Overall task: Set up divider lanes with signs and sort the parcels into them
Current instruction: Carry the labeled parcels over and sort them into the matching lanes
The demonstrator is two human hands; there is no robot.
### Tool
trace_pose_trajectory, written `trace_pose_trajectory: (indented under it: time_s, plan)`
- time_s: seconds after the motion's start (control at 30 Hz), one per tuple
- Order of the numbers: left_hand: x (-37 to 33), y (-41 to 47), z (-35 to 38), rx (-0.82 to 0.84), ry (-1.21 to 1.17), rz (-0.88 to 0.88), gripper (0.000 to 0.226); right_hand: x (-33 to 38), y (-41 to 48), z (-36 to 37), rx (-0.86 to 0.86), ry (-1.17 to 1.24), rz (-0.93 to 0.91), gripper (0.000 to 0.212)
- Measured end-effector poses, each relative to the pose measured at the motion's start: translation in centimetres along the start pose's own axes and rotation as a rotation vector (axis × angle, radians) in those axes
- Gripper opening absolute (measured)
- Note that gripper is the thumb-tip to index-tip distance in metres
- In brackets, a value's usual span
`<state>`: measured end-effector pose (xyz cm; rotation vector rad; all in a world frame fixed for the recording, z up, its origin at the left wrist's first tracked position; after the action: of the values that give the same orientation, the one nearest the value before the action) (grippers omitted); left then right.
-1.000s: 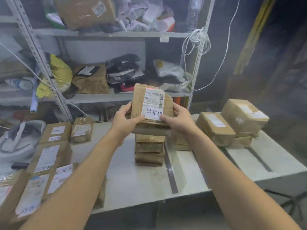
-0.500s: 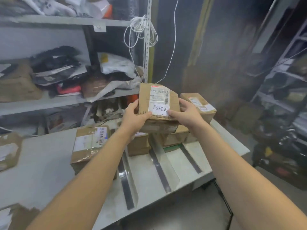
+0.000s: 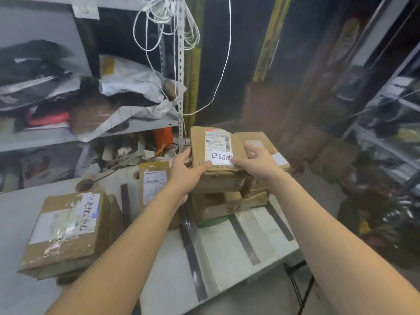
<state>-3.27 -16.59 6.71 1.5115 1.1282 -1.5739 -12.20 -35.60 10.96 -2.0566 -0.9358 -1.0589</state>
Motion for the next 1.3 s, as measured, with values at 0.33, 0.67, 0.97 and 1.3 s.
trace_pose_trajectory:
  time_s: [0.33,0.67,0.97,1.3]
  plan:
    - [1.8,0.6,2.6,-0.134,0.066,-0.111,0.066,-2.6,5.5,-0.3,0.23,-0.264,-0.175,0.06]
    - [1.4,0.2,3.9,-0.243,0.211,-0.105,0.068,-3.2,7.1,-0.6,0.289,-0.419,-0.198,0.056]
    - [0.1,0.9,3.9,-0.322,0.397,-0.114,0.083,-1.7,7.0,-2.0,0.279,-0.464,-0.239,0.054]
    - [-4.1,-0.9,1.5,-0.493,0.739,-0.021,0.069,3.2,4.1,-0.5,0.277,-0.574,-0.544,0.062]
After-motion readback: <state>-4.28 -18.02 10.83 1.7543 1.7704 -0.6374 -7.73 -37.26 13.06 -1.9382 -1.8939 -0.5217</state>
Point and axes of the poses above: each hand's wrist, its own y-axis towards the middle knuckle, its own z-axis out of the palm, x = y × z, the point moved 5 cm from there along y, towards the middle knuckle
